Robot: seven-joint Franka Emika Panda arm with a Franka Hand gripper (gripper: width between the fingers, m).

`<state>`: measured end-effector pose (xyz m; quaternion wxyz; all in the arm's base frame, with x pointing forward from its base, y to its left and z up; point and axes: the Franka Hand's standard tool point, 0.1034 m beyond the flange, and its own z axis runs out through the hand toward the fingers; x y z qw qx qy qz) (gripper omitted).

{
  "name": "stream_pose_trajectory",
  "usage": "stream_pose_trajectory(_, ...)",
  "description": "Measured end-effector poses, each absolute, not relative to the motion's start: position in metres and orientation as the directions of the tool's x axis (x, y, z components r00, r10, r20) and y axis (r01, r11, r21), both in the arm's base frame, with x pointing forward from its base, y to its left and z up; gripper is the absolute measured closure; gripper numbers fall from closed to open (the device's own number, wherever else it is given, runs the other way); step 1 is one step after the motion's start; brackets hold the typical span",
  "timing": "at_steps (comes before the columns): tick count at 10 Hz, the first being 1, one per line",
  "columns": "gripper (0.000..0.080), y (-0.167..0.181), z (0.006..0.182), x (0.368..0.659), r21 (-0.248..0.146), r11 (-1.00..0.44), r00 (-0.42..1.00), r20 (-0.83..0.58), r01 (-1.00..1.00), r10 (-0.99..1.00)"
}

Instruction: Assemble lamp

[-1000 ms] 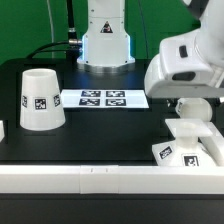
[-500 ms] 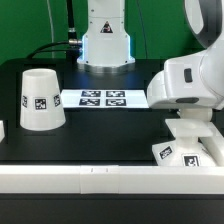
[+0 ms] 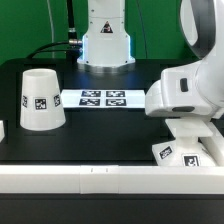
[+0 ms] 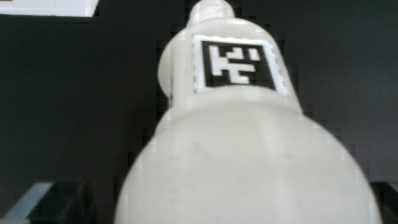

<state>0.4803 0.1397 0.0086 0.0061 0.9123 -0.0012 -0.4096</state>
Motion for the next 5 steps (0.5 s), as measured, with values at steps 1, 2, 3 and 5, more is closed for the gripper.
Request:
stream_pose_trajectory(1,0.0129,0.1395,0.0075,0.4792,0.025,-1.000,0.661,-0.750,-0.011,-0.026)
stream_pose_trajectory(2,0.0223,0.1388,0.0074,0.4791,0.034,-0.999,0.660,-0.750,-0.021,-0.040)
stream_pose_trajectory(3,0.0223,0.1376,0.0074,0.4795,0.034,-0.999,0.659,-0.751,-0.024,-0.042)
stream_pose_trajectory(5,0.0223,0.1357,0.0074,0.4803,0.033,-0.999,0.661,-0.750,-0.026,-0.042)
